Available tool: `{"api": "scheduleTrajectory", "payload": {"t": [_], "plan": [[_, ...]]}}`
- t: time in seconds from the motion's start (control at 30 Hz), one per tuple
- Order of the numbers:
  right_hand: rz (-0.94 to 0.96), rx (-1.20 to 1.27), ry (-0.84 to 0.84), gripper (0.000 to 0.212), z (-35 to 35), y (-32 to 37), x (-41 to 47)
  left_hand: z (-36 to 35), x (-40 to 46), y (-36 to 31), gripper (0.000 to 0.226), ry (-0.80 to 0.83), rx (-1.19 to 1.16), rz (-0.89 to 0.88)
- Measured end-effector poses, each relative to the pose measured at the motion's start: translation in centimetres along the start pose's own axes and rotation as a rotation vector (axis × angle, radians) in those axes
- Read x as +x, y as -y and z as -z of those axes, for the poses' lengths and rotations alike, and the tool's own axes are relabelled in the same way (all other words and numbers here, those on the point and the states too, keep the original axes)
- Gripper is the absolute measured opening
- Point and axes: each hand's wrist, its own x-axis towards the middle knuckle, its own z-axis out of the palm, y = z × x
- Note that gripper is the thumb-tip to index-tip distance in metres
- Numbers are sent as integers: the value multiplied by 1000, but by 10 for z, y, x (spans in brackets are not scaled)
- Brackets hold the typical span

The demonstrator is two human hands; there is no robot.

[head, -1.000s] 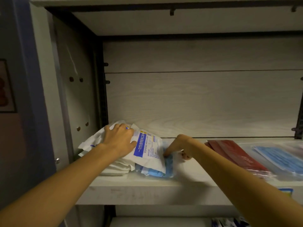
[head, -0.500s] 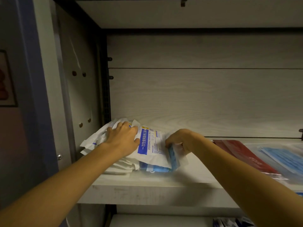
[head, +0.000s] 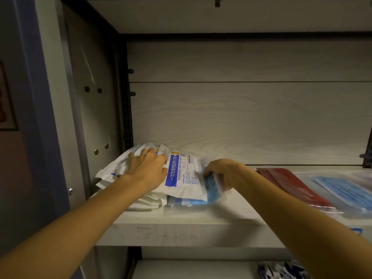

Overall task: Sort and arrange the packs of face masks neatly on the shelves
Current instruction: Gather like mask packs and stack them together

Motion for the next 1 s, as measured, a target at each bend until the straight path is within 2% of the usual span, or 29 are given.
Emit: {"api": "scheduleTrajectory", "payload": {"t": [0.13, 0.27, 0.4, 0.5, 0.57, 0.67, 0.73, 0.8, 0.87, 0.93, 1.0], "plan": [[137, -25, -154, 4, 21, -5, -4, 0, 0, -11, 35, 31, 109, -6], [358, -72, -288, 33, 54, -8, -11, -1, 0, -24, 34, 4, 141, -73], [522, -46, -347, 33, 83, -13, -30, 3, 1, -40, 41, -26, 80, -246], [658, -11, -333, 29, 99, -16, -45, 2, 2, -56, 33, -42, -50, -285], [727, 23, -304, 24, 106, -18, -52, 3, 3, -66, 21, -64, -290, -228], [772, 71, -251, 23, 113, -18, -62, 11, 5, -85, 39, 13, -798, -41], [779, 112, -231, 28, 115, -18, -64, 17, 8, -97, 54, 118, -1009, 61], [751, 177, -250, 36, 113, -19, -61, 19, 9, -106, 69, 242, -1341, 155], [701, 211, -277, 40, 112, -20, -58, 22, 8, -112, 70, 330, -1653, 224], [662, 230, -281, 33, 110, -23, -57, 25, 8, -115, 65, 342, -1827, 259], [652, 272, -261, 25, 109, -29, -53, 26, 7, -117, 59, 284, -1893, 296]]}}
